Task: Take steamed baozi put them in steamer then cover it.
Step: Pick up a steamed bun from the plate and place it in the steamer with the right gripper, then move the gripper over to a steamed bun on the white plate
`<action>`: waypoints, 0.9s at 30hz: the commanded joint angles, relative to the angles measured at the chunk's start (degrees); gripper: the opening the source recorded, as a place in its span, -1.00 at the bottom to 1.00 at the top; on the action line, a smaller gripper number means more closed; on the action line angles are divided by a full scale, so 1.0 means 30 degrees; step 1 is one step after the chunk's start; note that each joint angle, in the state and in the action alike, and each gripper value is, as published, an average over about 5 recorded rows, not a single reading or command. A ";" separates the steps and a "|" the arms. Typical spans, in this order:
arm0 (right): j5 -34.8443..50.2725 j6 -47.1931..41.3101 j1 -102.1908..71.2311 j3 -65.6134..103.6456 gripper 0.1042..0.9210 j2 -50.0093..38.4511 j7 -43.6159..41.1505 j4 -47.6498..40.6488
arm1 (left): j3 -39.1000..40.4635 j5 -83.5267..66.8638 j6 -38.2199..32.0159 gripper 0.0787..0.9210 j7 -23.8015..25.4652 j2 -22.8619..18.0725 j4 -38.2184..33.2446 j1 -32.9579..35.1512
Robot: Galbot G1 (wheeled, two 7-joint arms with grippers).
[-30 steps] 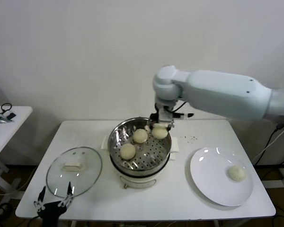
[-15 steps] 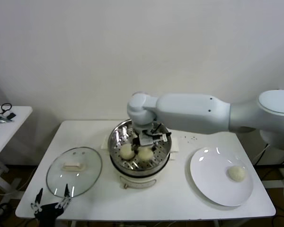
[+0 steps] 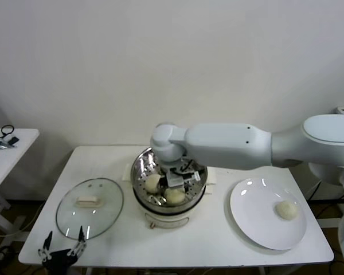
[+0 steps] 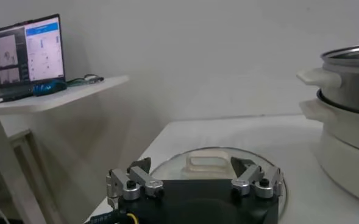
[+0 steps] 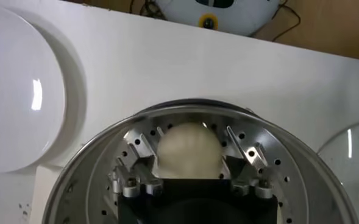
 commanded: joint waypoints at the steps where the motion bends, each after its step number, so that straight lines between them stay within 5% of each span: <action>1: -0.0190 0.0020 -0.0107 0.0250 0.75 0.0020 0.0256 -0.0369 | -0.0007 0.0012 -0.0099 0.77 -0.0006 -0.0065 0.0098 0.0067; 9: 0.1440 0.0130 0.2223 0.0164 0.76 -0.1475 0.1202 -0.0906 | 0.0077 0.0055 -0.0120 0.77 0.0000 -0.0071 0.0113 0.0041; 12: 0.1591 -0.1389 0.3411 -0.0558 0.76 -0.2809 0.4092 -0.0872 | 0.0097 0.0224 -0.0109 0.77 0.0005 0.0006 0.0124 -0.0100; 16: 0.4742 -0.5704 0.5755 -0.3082 0.76 -0.5194 0.7430 0.0062 | 0.0078 0.0625 -0.0187 0.77 0.0025 0.0114 0.0105 -0.0342; 22: 1.1773 -1.4743 0.6051 -0.3587 0.76 -0.8462 0.7161 0.1382 | 0.0214 0.0614 -0.0195 0.77 0.0056 0.0240 0.0059 -0.0406; 27: 1.2859 -1.9326 0.4642 -0.2241 0.76 -1.1402 0.6425 0.1971 | 0.0218 0.0580 -0.0199 0.77 0.0056 0.0266 0.0062 -0.0445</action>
